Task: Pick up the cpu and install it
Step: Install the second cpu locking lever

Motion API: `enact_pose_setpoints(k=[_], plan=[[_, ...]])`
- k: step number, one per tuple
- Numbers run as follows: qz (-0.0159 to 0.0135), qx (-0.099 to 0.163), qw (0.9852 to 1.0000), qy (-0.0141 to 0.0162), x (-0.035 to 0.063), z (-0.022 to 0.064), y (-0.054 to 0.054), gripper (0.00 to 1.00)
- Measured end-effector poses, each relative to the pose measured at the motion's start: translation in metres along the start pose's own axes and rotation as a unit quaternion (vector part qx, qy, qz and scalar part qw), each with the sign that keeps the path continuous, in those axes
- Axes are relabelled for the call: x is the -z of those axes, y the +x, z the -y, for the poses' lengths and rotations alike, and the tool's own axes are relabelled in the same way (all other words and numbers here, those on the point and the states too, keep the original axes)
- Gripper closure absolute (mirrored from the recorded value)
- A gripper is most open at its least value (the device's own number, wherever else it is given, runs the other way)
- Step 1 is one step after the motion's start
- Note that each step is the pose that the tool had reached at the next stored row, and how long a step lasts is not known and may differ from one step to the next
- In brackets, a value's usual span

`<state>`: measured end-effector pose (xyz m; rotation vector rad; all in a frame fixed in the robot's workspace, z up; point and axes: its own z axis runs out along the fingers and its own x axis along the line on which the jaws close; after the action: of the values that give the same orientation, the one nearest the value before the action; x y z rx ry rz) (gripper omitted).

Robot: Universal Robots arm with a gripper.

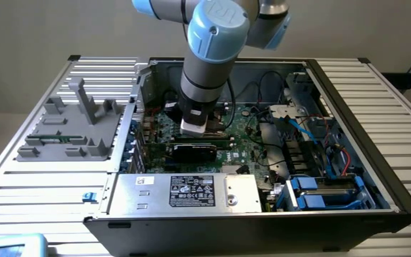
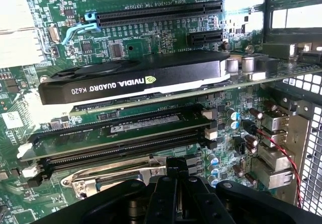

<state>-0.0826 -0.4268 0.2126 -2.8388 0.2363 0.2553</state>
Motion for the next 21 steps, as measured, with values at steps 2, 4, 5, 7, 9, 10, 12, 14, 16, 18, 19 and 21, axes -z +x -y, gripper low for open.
enact_pose_setpoints(k=[2,4,5,7,9,10,12,14,16,18,19,21], plan=[[0.0,0.0,1.0,0.0,-0.0002,0.0,0.0,0.89],[0.0,0.0,1.0,0.0001,-0.0007,0.0,-0.001,0.89],[0.0,0.0,1.0,0.0001,-0.0011,-0.0002,-0.001,0.89],[0.0,0.0,1.0,0.0,-0.0027,-0.0005,-0.001,0.89],[0.0,0.0,1.0,0.0,-0.0047,-0.0006,-0.001,0.89],[0.0,0.0,1.0,0.0,-0.0055,-0.0006,-0.001,0.89],[0.0,0.0,1.0,0.0,-0.007,-0.0004,-0.001,0.89],[0.0,0.0,1.0,-0.0001,-0.0083,0.0003,-0.001,0.89],[0.0,0.0,1.0,0.0,-0.0097,0.0019,-0.001,0.89],[0.0,0.0,1.0,0.0,-0.0108,0.003,-0.002,0.89],[0.0,0.0,1.0,0.0001,-0.0112,0.0032,-0.002,0.89],[0.0,0.0,1.0,0.0,-0.0119,0.0035,-0.002,0.89]])
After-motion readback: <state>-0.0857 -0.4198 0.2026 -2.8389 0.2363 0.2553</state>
